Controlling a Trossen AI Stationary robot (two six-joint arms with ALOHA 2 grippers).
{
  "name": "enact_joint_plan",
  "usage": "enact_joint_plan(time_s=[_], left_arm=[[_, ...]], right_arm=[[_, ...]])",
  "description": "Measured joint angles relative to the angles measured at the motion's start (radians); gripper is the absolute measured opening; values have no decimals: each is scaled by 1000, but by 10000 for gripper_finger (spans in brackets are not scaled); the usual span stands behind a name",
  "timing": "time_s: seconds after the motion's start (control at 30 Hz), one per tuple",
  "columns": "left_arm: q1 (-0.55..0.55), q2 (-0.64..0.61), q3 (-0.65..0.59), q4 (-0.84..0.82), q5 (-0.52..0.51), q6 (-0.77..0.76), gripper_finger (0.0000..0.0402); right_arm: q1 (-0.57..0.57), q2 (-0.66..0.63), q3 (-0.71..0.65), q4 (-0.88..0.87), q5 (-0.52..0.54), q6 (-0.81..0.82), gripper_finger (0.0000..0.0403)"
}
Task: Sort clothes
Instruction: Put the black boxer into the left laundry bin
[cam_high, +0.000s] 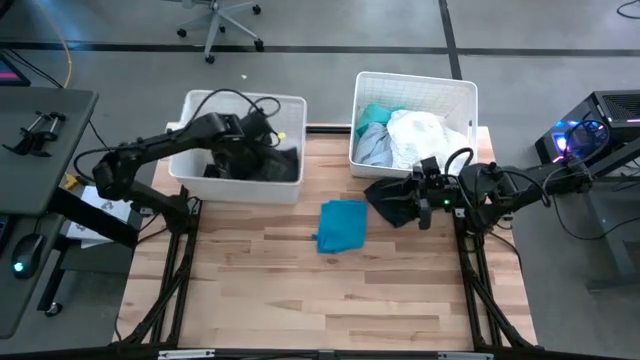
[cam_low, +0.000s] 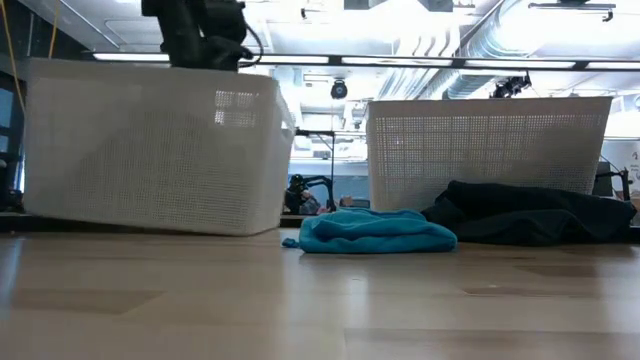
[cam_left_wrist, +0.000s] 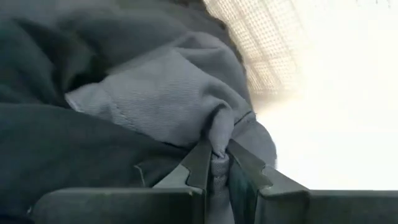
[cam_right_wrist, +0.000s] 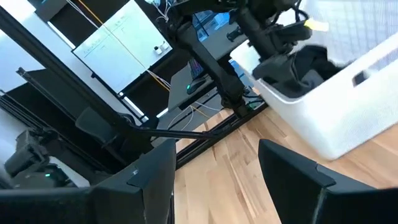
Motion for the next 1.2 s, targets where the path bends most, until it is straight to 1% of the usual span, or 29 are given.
enact_joint_plan(time_s=[0.1,0.27,0.47,0.57,0.67,0.73,0.8,0.83,0.87,0.93,1.03,1.13,1.2], left_arm=[[-36,3,20,7,-12,-17,28],[-75,2,143,5,-60,-32,28],[-119,1,308,4,-101,-31,28],[-164,1,357,3,-158,-22,28],[-203,1,365,-52,-283,4,28],[-215,6,365,-131,-405,10,28],[-215,12,358,-214,-537,-16,29],[-208,16,351,-253,-584,-30,31],[-198,16,341,-275,-609,-36,36],[-171,12,327,-299,-621,-47,51],[-128,6,314,-318,-610,-44,87],[-95,7,321,-318,-568,-45,128],[-80,6,339,-313,-512,-66,153]], right_arm=[[0,-3,0,-33,-10,6,216],[12,-1,0,-112,-75,54,216],[106,57,0,-271,-72,76,216],[168,124,-1,-331,-62,102,216],[206,198,-3,-448,-54,184,216],[211,235,-3,-535,-54,265,216],[206,257,-3,-604,-50,327,216],[203,263,2,-626,-50,340,216],[200,263,10,-635,-50,341,216],[198,253,31,-658,-35,341,216],[178,237,53,-745,-3,347,216],[144,231,51,-816,5,361,216],[139,233,28,-808,21,364,216]])
